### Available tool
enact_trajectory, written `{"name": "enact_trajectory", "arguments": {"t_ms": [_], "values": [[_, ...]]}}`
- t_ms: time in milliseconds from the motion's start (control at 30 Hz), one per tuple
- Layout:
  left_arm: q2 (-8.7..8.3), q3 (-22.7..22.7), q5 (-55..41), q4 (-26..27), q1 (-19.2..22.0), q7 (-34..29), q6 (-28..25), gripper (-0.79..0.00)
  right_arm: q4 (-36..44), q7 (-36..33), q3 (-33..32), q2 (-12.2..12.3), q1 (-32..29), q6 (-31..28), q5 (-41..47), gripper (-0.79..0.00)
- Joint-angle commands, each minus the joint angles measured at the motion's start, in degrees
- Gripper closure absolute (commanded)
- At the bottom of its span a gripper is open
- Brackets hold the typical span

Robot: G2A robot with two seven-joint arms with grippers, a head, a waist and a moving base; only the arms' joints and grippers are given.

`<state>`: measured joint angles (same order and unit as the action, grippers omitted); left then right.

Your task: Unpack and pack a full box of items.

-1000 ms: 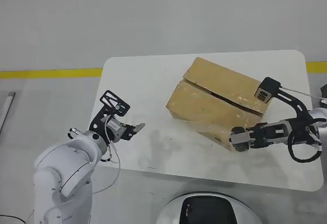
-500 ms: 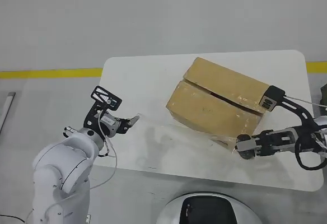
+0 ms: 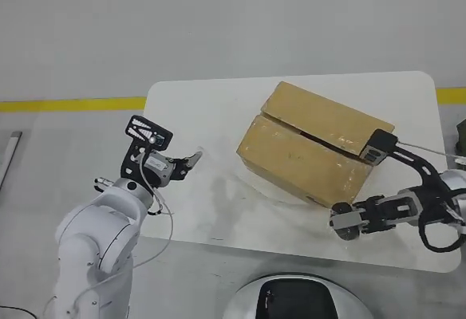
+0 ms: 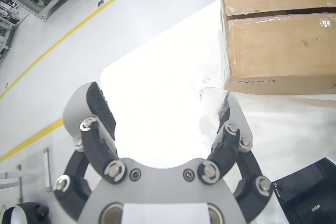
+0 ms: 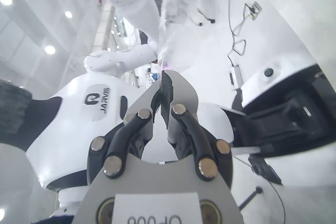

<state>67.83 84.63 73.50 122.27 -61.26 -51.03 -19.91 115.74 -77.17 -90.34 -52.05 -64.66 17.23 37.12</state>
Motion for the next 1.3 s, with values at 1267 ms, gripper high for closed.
{"name": "enact_trajectory", "arguments": {"t_ms": [1267], "values": [[1.55,-11.8,7.7,-0.9,3.0,1.5,15.2,-0.785,0.4,22.1,-9.1,0.6,-16.1,7.2,0.8,0.0]]}}
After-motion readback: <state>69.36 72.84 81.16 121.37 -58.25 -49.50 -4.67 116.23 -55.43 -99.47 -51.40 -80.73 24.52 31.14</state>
